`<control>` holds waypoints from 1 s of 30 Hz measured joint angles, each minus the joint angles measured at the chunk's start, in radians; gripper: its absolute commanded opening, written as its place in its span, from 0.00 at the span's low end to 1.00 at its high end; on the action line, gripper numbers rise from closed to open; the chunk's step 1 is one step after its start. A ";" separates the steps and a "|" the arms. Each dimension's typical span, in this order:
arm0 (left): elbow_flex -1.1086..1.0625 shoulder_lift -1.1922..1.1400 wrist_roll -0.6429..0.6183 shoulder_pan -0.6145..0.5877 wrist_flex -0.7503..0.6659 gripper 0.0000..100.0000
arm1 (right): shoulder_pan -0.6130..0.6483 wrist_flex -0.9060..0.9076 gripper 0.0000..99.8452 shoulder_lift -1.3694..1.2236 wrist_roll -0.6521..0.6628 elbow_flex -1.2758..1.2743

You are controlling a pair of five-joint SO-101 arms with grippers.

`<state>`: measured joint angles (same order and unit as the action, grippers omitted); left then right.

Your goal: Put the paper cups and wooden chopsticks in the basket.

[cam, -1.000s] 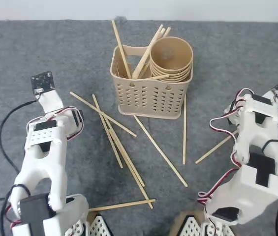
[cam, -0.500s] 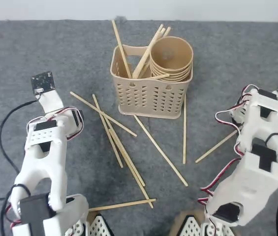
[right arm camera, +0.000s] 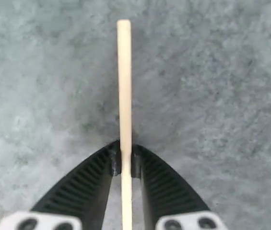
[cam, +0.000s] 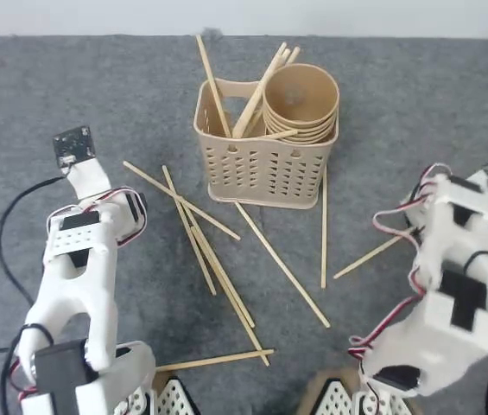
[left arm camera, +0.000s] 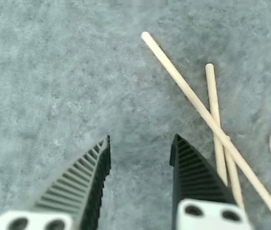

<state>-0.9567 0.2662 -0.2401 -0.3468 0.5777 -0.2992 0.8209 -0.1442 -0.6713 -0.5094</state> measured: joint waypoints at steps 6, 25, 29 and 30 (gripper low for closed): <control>0.023 0.000 -0.072 -0.014 0.000 0.20 | 0.054 -0.206 0.01 0.170 0.025 -0.232; 0.806 -0.654 -0.462 0.078 0.440 0.19 | 0.057 -0.304 0.01 0.206 0.026 -0.273; 0.858 -0.732 -0.485 0.078 0.440 0.19 | 0.057 -0.308 0.01 0.206 0.026 -0.273; 0.867 -0.738 -0.496 0.078 0.440 0.19 | 0.057 -0.308 0.01 0.206 0.026 -0.273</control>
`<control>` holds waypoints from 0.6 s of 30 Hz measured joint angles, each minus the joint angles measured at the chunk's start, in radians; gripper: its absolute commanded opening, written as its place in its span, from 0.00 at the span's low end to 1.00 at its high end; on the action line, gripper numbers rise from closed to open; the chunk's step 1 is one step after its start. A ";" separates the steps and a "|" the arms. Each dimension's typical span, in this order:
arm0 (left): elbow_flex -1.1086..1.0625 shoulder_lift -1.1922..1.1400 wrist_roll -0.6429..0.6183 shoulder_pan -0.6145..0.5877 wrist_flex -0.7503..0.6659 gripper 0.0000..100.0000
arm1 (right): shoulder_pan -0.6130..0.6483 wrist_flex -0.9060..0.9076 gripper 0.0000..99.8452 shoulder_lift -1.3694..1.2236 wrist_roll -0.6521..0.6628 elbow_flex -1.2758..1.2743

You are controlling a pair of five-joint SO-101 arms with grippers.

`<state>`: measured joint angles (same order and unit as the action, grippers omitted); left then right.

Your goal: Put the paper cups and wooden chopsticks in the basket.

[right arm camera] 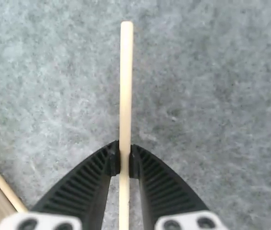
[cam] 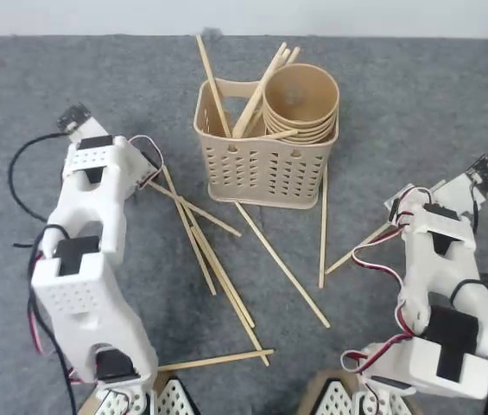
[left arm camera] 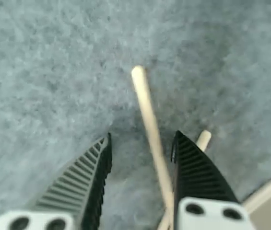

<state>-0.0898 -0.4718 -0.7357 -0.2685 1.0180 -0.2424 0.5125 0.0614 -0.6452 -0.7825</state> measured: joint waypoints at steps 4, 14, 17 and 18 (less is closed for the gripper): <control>0.008 -0.005 -0.018 0.000 0.000 0.08 | 0.000 0.000 0.01 0.000 0.021 0.000; 0.008 -0.005 -0.018 0.003 0.000 0.01 | 0.000 0.000 0.01 0.000 0.034 0.000; 0.008 -0.005 -0.018 0.003 0.000 0.01 | 0.000 0.000 0.01 0.000 0.034 0.000; 0.008 -0.005 -0.018 0.003 0.000 0.01 | 0.000 0.000 0.01 0.000 0.034 0.000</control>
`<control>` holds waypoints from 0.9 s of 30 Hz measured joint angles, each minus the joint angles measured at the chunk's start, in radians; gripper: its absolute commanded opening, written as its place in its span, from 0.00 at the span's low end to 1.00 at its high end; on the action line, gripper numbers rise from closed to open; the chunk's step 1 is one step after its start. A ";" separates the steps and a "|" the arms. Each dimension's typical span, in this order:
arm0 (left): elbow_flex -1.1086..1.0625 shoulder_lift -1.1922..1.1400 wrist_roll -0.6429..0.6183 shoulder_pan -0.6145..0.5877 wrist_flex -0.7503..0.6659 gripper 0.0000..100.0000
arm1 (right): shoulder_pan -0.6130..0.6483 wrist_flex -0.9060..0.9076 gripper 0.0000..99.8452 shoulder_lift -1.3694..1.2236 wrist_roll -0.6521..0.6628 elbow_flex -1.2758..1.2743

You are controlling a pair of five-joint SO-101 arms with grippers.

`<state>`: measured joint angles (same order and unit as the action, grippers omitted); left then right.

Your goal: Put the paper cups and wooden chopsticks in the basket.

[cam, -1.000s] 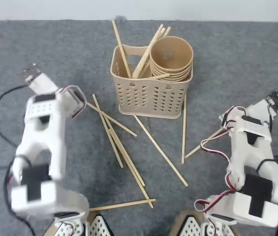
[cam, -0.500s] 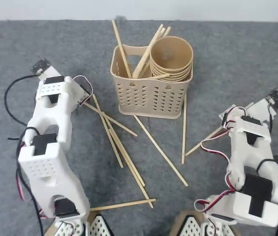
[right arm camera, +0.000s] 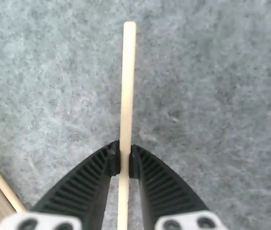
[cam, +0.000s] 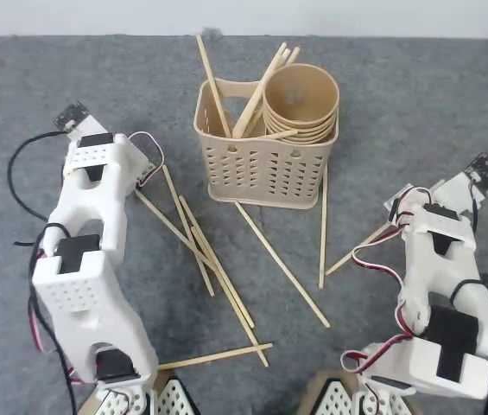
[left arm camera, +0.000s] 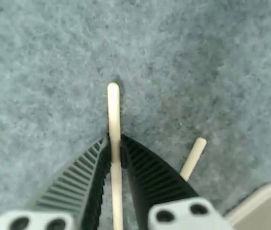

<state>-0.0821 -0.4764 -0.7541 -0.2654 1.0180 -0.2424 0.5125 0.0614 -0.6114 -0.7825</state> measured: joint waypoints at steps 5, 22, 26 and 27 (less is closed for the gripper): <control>0.000 0.000 0.000 0.000 0.000 0.01 | 0.000 0.000 0.01 0.000 0.000 0.000; -0.595 0.555 0.117 -0.012 -0.474 0.01 | 0.000 0.000 0.01 0.000 0.000 0.000; -0.666 0.632 0.117 -0.012 -0.534 0.01 | 0.000 0.000 0.01 0.000 0.000 0.000; -0.675 0.646 0.117 -0.012 -0.539 0.01 | 0.000 0.000 0.01 0.000 0.000 0.000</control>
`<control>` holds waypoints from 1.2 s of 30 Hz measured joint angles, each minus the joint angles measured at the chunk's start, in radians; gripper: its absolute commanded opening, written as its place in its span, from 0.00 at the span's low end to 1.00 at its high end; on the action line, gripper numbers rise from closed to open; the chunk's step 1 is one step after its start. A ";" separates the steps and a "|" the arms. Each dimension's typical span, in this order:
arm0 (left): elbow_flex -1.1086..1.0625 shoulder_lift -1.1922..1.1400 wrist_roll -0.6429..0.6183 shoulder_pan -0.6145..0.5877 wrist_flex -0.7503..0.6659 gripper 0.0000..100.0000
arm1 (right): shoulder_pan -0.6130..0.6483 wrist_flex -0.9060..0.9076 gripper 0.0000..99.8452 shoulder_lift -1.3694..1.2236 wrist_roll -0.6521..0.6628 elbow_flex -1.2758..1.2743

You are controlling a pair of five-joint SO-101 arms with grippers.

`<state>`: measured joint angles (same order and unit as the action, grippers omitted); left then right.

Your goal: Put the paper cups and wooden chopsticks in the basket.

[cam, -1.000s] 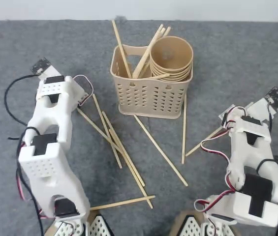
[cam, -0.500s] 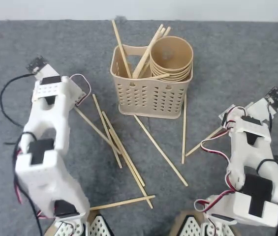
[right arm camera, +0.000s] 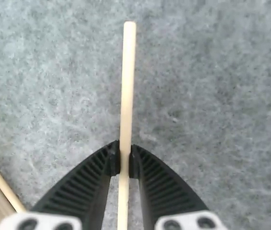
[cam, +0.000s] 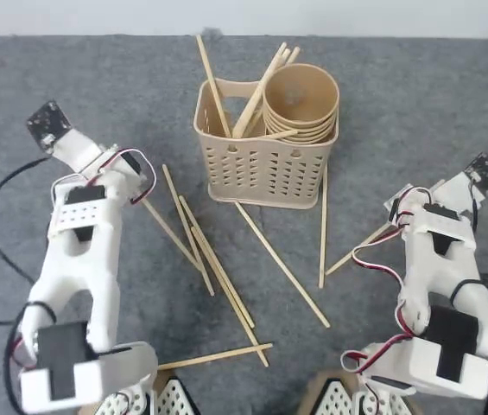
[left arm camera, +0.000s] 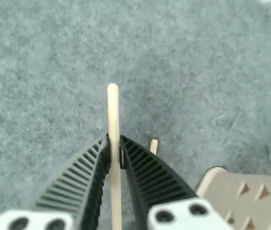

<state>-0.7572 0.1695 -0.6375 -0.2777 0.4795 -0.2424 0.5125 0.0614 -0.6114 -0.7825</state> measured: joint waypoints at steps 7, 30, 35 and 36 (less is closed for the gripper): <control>-0.058 0.091 0.000 -0.023 -0.006 0.01 | 0.000 0.000 0.01 0.000 0.000 0.000; -0.192 0.137 0.284 0.014 -0.198 0.01 | -0.032 0.000 0.01 0.239 0.011 0.000; -0.192 0.137 0.284 0.012 -0.198 0.01 | 0.020 0.000 0.01 0.488 0.106 0.031; -0.192 0.137 0.284 0.014 -0.198 0.01 | 0.049 0.000 0.01 0.537 0.133 0.048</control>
<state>-0.9490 0.3061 -0.3537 -0.2639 0.2816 -0.1933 0.5125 0.5984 -0.4780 -0.7350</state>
